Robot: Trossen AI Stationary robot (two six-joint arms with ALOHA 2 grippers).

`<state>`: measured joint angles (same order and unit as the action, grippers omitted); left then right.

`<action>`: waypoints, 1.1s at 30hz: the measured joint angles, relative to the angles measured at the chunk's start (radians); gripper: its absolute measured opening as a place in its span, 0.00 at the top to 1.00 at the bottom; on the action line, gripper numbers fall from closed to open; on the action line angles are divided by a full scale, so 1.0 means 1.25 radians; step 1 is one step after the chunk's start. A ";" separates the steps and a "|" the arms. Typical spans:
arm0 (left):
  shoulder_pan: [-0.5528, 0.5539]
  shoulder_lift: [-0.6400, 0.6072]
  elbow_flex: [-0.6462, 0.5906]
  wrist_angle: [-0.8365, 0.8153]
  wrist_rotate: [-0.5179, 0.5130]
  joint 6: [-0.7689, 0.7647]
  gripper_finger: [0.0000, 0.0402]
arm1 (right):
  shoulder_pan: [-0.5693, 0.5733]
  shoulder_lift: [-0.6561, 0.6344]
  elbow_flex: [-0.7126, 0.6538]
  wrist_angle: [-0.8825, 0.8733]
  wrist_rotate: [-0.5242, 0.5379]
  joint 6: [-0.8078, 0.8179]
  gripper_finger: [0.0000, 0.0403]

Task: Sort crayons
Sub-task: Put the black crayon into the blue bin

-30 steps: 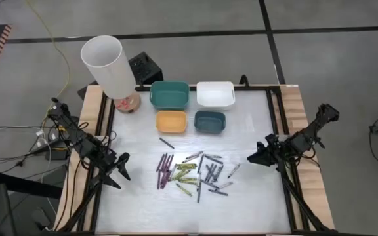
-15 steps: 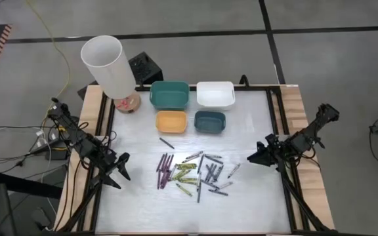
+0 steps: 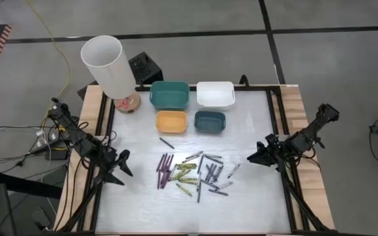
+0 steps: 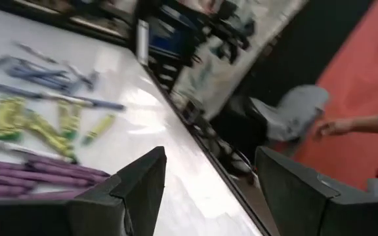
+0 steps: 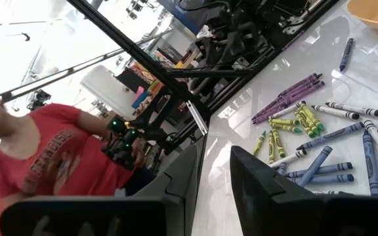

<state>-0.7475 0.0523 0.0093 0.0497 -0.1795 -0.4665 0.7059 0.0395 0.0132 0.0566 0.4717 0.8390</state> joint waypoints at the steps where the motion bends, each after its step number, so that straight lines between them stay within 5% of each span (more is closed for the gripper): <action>1: 0.000 0.000 0.000 0.003 -0.022 0.001 0.44 | 0.000 0.000 0.000 0.000 0.000 0.000 0.75; 17: 0.000 0.000 0.003 0.021 -0.352 -0.212 0.44 | 0.000 0.000 0.000 0.000 0.000 0.000 0.75; 25: 0.000 0.000 0.004 0.007 -0.657 -0.180 0.44 | -0.008 0.000 0.000 0.000 0.022 -0.007 0.75; 29: 0.001 0.000 0.005 0.025 -0.814 -0.333 0.44 | -0.026 0.000 0.000 0.000 0.022 -0.007 0.75; 33: 0.001 0.000 0.006 0.024 -0.817 -0.484 0.44 | -0.054 0.000 0.000 0.002 0.044 -0.007 0.75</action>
<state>-0.7460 0.0521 0.0166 0.0799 -1.2011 -1.0714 0.6383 0.0395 0.0135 0.0589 0.5268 0.8302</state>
